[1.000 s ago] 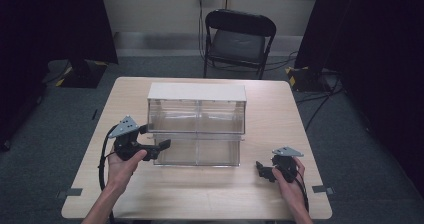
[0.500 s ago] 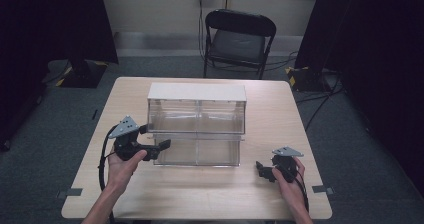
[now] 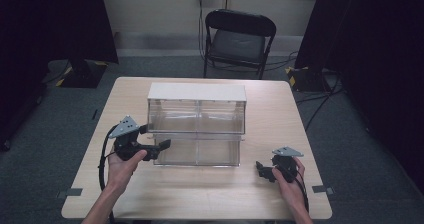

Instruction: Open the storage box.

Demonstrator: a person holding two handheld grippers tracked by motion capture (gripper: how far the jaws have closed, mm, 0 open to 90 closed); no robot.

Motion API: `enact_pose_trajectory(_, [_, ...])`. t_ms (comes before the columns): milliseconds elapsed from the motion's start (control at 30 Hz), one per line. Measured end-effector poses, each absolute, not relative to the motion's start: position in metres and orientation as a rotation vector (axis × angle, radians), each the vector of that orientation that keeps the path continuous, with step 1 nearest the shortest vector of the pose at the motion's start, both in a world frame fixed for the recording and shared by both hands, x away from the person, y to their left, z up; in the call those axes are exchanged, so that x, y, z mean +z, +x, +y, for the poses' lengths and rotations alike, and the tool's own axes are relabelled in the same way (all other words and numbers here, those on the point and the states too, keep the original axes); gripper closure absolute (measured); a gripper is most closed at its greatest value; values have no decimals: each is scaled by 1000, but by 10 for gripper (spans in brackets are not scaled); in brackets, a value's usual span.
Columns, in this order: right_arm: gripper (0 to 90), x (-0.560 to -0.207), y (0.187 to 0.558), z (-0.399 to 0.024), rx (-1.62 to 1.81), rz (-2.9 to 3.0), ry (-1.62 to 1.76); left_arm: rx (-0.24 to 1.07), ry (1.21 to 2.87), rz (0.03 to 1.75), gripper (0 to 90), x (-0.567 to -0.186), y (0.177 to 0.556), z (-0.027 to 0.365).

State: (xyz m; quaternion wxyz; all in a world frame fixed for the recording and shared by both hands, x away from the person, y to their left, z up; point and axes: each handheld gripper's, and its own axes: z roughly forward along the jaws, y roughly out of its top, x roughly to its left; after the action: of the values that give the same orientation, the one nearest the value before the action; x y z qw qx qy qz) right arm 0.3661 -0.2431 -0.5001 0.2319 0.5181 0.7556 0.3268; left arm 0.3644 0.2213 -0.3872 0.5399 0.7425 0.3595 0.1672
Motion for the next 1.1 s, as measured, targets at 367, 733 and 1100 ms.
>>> enact_pose_trajectory(367, [124, -500, 366, -243, 898, 2077, 1422, 398, 1768, 851, 94, -387, 365, 222])
enact_pose_trajectory(733, [124, -500, 366, -243, 899, 2077, 1424, 395, 1759, 859, 102, -388, 364, 222])
enact_pose_trajectory(1100, [124, -500, 366, -243, 899, 2077, 1424, 396, 1761, 859, 103, -388, 364, 222])
